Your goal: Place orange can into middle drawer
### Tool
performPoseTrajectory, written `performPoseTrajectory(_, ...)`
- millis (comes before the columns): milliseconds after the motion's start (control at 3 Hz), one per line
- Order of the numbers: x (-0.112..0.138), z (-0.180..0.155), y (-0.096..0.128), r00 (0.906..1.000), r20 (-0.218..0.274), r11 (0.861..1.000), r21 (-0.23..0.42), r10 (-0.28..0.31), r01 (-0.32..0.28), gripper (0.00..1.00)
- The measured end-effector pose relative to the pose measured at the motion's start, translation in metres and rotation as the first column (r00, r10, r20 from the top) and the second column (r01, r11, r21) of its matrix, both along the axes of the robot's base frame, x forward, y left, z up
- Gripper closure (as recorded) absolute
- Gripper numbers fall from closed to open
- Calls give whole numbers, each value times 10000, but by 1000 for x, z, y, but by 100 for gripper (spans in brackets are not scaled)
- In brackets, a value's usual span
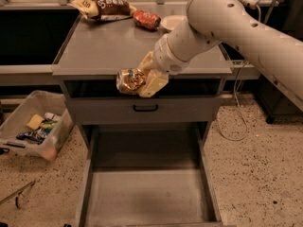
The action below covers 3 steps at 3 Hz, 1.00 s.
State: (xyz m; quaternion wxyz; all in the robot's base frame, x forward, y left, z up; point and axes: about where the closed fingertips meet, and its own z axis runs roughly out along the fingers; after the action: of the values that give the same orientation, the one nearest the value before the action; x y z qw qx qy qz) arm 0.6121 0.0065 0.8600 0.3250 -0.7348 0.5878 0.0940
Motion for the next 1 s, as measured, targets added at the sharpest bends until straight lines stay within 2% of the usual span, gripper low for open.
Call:
performPoseTrajectory(333,1,-2,-1,9998,-54,9998,78,-202,203,100)
performPoseTrajectory(667,-24,-7,-25,9936,-220,9938,-153,-1104,1101,100)
performPoseTrajectory(1000,-74,-39,-57,9678,-1068,9737,-284,-2279,2262,100)
